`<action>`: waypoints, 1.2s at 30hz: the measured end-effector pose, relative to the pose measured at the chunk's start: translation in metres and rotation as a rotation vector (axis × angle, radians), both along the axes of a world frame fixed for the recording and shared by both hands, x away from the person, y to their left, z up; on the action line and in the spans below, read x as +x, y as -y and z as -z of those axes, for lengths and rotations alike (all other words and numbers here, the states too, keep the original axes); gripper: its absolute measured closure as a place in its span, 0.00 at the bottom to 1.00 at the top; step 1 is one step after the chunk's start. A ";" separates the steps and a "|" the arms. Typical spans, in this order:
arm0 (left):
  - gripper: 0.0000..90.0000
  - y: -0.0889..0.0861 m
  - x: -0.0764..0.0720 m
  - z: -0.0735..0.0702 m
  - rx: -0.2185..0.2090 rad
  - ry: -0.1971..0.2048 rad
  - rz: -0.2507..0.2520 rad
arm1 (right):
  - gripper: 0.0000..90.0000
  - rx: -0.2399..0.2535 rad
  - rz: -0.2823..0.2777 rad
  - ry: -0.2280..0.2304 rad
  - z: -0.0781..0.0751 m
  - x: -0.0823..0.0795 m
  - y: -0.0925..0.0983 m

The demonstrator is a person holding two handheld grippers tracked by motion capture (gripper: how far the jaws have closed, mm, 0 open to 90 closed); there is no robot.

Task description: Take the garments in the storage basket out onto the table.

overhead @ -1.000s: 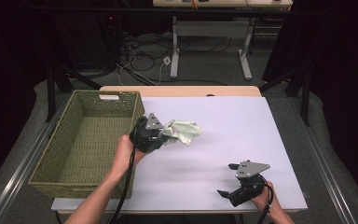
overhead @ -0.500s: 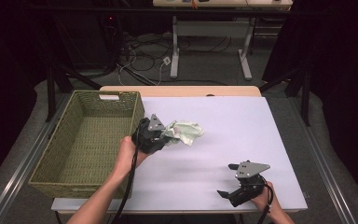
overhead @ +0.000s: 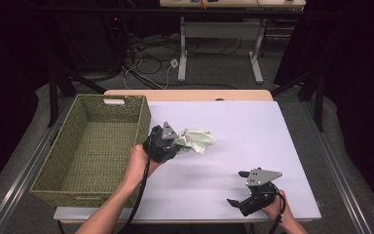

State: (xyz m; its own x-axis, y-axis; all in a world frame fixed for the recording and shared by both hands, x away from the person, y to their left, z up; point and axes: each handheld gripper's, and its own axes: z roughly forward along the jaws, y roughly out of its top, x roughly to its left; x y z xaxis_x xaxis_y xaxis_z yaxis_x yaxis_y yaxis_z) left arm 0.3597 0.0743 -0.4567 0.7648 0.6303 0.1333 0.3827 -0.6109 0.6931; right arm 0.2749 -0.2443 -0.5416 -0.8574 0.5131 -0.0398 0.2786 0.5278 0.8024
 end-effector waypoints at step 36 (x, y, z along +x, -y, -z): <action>0.81 0.027 0.011 0.067 0.026 -0.072 -0.051 | 0.01 -0.002 -0.008 -0.002 0.001 0.001 -0.001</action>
